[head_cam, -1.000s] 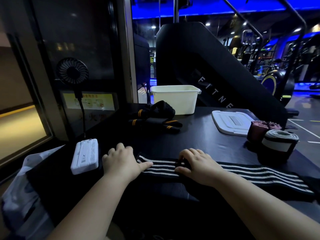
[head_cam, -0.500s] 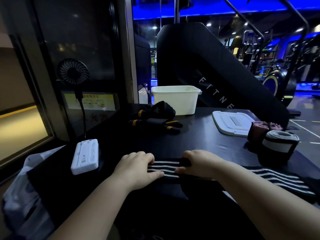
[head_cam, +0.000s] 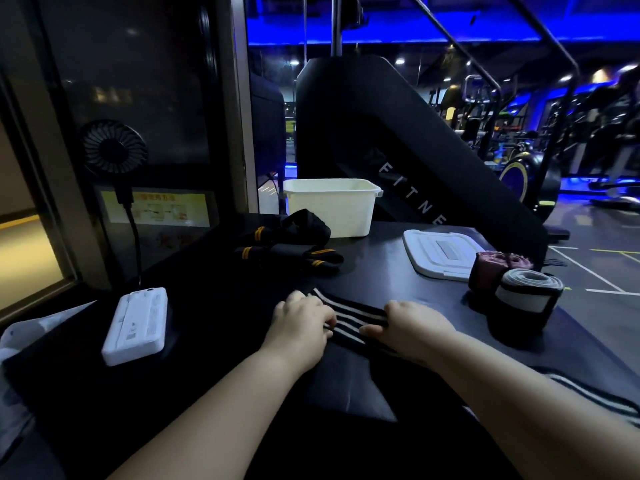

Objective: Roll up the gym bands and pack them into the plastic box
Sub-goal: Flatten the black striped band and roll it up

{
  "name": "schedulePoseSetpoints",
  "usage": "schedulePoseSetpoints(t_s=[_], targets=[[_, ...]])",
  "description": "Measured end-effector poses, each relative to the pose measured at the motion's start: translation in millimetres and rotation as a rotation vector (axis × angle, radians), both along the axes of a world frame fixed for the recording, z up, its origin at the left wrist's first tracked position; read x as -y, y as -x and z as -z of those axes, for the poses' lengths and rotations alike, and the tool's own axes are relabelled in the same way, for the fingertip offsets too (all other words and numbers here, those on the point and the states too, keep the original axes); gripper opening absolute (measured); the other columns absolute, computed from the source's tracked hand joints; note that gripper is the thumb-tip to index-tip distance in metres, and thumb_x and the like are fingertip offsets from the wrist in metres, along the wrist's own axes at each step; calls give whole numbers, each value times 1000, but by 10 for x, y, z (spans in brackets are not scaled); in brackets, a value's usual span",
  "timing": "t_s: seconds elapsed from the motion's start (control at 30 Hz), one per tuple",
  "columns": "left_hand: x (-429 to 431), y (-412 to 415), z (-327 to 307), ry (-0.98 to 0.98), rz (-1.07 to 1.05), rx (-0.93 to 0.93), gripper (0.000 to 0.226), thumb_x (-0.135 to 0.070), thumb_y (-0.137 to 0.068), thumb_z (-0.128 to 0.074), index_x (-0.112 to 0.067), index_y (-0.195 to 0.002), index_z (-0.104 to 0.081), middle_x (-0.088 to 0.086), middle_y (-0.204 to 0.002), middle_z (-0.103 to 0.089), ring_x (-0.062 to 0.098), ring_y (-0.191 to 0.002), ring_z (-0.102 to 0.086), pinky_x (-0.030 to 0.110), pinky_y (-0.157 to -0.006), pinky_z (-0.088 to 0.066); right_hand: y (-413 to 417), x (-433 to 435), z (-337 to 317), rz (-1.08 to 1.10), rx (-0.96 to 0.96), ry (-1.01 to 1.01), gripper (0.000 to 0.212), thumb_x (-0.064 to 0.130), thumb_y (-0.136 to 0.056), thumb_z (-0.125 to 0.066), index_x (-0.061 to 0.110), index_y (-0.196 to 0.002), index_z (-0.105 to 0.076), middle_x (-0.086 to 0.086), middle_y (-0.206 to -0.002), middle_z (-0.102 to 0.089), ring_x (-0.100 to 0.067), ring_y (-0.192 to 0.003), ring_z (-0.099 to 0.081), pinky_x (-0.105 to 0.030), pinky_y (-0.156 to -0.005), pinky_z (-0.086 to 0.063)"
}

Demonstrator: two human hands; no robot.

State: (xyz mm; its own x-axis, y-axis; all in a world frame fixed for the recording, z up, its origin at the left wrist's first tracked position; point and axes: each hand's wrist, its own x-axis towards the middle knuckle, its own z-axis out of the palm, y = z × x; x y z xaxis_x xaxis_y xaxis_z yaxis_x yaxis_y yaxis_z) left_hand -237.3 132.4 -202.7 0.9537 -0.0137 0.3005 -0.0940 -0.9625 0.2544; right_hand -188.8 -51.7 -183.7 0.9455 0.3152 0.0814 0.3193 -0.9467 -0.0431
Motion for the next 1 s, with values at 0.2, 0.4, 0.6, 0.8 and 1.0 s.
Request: schedulePoseSetpoints(t_s=[0.2, 0.4, 0.6, 0.8, 1.0], targets=[[294, -333, -42, 46, 132, -157, 37, -37, -89, -64, -29, -125, -61, -7, -130, -57, 17, -123, -51, 32, -103, -43, -213, 333, -28, 104, -154, -101, 35, 38, -101, -37, 8, -106, -53, -19, -126, -55, -33, -118, -54, -32, -88, -41], [458, -626, -154, 51, 81, -160, 21, -33, -93, -60, -27, -112, -68, -3, -120, -63, 21, -113, -57, 28, -92, -46, -412, 584, -244, 58, -249, 26, 42, 40, -96, -50, 5, -111, -67, -17, -108, -63, -28, -98, -57, -27, -71, -36], [633, -992, -110, 99, 93, -242, 37, -49, -95, -50, -21, -114, -65, 0, -121, -62, 24, -116, -55, 34, -94, -46, -679, 638, -70, 144, -146, -133, 36, 45, -88, -60, 12, -90, -72, -10, -93, -71, -23, -87, -61, -24, -65, -35], [738, -1414, -81, -11, 75, -278, 52, -49, -99, -41, -20, -142, -44, -1, -151, -36, 26, -142, -23, 42, -112, -25, -1060, 538, 126, 277, -100, -269, 34, 46, -89, -57, 14, -77, -63, -8, -89, -68, -27, -94, -63, -27, -69, -38], [737, -1783, -79, 84, 23, -257, 35, -41, -99, -43, -28, -130, -54, 0, -137, -52, 29, -129, -40, 41, -103, -32, -1453, 293, 175, 429, -62, -360, 31, 44, -92, -52, 15, -94, -63, -6, -98, -66, -26, -88, -58, -29, -71, -40]])
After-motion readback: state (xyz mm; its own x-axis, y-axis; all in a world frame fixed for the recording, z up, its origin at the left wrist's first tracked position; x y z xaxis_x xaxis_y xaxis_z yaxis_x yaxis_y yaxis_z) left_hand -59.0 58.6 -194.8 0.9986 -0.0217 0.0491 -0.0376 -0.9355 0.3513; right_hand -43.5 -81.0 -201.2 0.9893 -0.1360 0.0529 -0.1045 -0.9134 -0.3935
